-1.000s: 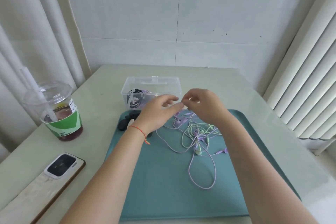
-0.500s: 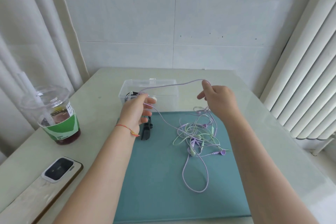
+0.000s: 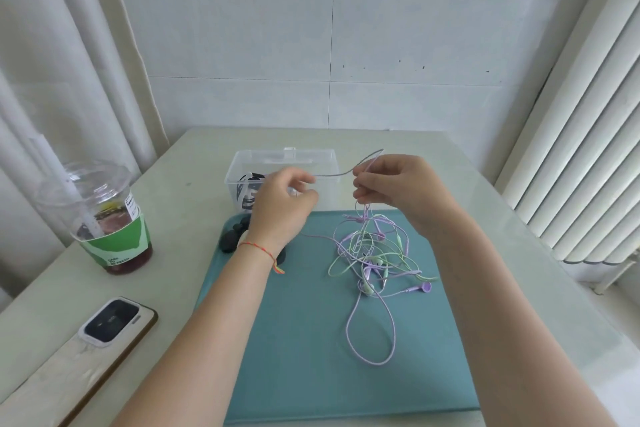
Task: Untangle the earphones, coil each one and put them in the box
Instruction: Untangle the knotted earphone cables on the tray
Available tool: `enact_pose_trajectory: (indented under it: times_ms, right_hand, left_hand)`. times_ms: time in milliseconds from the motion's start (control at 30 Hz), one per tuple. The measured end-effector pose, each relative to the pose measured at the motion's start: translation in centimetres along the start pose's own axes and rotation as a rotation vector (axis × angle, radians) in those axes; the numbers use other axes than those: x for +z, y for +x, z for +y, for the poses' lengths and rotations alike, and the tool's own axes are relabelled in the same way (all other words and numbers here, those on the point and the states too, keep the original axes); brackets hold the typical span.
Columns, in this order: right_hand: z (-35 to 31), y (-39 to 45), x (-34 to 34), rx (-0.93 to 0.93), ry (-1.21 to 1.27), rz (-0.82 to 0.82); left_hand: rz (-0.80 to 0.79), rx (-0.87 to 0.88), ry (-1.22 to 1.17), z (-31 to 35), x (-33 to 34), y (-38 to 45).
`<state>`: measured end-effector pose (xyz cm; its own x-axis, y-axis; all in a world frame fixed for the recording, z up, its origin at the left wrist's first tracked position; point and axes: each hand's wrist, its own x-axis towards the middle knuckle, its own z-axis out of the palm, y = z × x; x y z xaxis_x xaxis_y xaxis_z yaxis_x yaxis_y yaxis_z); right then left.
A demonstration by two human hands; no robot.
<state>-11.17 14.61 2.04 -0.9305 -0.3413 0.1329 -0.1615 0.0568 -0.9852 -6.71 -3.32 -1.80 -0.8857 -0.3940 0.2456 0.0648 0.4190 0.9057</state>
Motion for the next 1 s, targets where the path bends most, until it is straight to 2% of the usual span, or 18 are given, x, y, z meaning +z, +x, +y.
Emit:
enact_pose_trajectory:
  times_ms: [100, 167, 300, 400, 533, 633, 733, 800, 867, 933, 1000]
  right_hand:
    - [-0.4, -0.4, 0.7, -0.025, 0.09, -0.042]
    - [-0.4, -0.2, 1.0, -0.054, 0.085, 0.0]
    - [0.3, 0.2, 1.0, -0.093, -0.05, 0.051]
    - [1.1, 0.2, 1.5, -0.034, -0.302, -0.062]
    - [1.8, 0.2, 1.5, -0.029, -0.558, -0.082]
    - [1.6, 0.3, 0.6, -0.001, -0.686, -0.105]
    - [2.0, 0.2, -0.5, 0.192, -1.116, -0.228]
    - [2.3, -0.1, -0.5, 0.263, -1.356, -0.219]
    - [1.6, -0.1, 0.3, 0.121, -1.272, -0.112]
    - [0.5, -0.4, 1.7, -0.074, -1.03, -0.014]
    - [0.1, -0.5, 3.1, -0.124, -0.884, -0.062]
  left_hand:
    - [-0.405, 0.041, -0.124, 0.7, 1.1, -1.1]
    - [-0.461, 0.06, -0.109, 0.5, 1.9, -1.6]
    - [-0.344, -0.041, -0.244, 0.4, 2.1, -1.5]
    - [-0.276, -0.107, -0.43, 0.3, 1.7, -1.1]
    - [-0.148, -0.124, -0.387, -0.3, 1.6, -0.8]
    - [-0.018, -0.171, -0.445, -0.8, 0.8, -0.2]
    - [-0.005, -0.186, -0.478, -0.9, 0.2, 0.2]
    - [-0.006, -0.186, -0.481, -1.0, 0.4, 0.2]
    - [-0.006, -0.18, -0.455, -1.0, 0.7, 0.2]
    - [-0.029, -0.175, -0.414, -0.9, 0.9, 0.3]
    - [-0.087, -0.159, -0.412, -0.8, 0.8, 0.2]
